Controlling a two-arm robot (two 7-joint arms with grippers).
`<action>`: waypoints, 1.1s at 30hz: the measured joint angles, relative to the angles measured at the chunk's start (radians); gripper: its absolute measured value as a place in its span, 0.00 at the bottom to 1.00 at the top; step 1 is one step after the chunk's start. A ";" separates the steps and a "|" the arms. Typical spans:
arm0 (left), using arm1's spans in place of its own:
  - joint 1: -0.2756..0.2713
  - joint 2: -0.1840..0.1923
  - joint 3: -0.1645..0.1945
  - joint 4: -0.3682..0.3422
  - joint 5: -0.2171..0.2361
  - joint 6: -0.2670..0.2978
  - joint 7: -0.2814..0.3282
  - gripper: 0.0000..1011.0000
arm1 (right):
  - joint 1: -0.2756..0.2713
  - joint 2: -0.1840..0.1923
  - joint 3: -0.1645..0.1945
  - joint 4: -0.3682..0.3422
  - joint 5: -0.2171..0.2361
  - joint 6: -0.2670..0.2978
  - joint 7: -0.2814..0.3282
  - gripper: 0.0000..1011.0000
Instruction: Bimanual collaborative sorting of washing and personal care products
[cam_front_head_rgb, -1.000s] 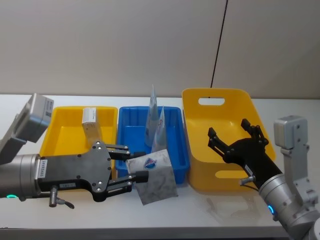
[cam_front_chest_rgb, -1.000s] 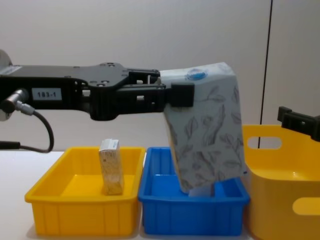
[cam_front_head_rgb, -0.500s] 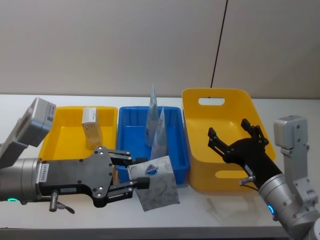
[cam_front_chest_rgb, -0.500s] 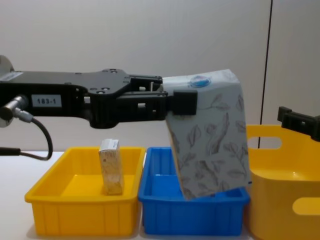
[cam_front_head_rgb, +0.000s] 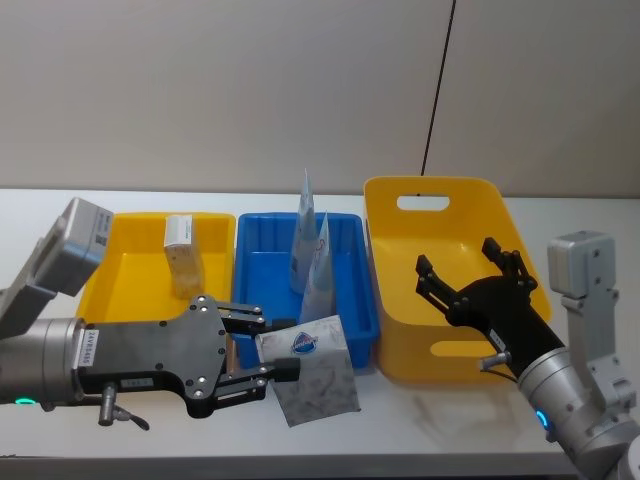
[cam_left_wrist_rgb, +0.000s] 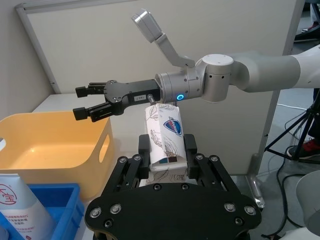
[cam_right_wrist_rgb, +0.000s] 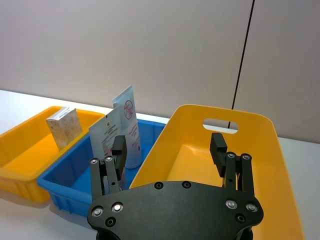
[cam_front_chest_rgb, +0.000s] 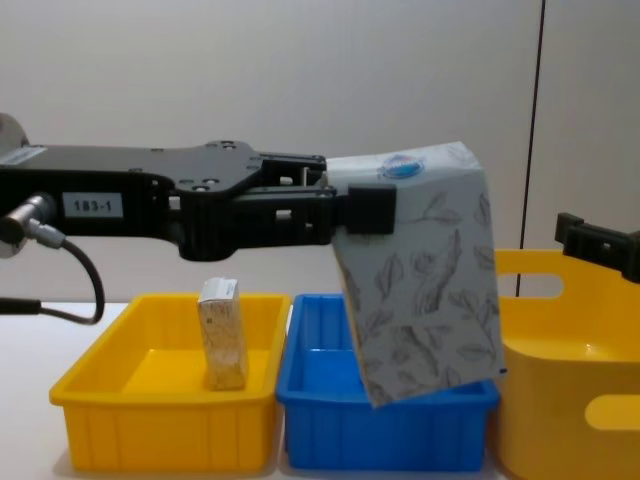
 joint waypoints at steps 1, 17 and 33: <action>0.000 0.000 0.000 0.000 0.000 0.000 0.000 0.36 | 0.000 0.000 0.000 0.000 0.000 0.000 0.000 0.99; 0.000 0.000 0.002 0.000 -0.001 0.000 -0.002 0.36 | 0.001 0.053 0.014 -0.014 0.058 0.010 0.130 0.99; 0.000 0.000 0.002 0.000 -0.001 0.000 -0.002 0.36 | 0.008 0.180 0.030 -0.033 0.165 0.035 0.357 0.99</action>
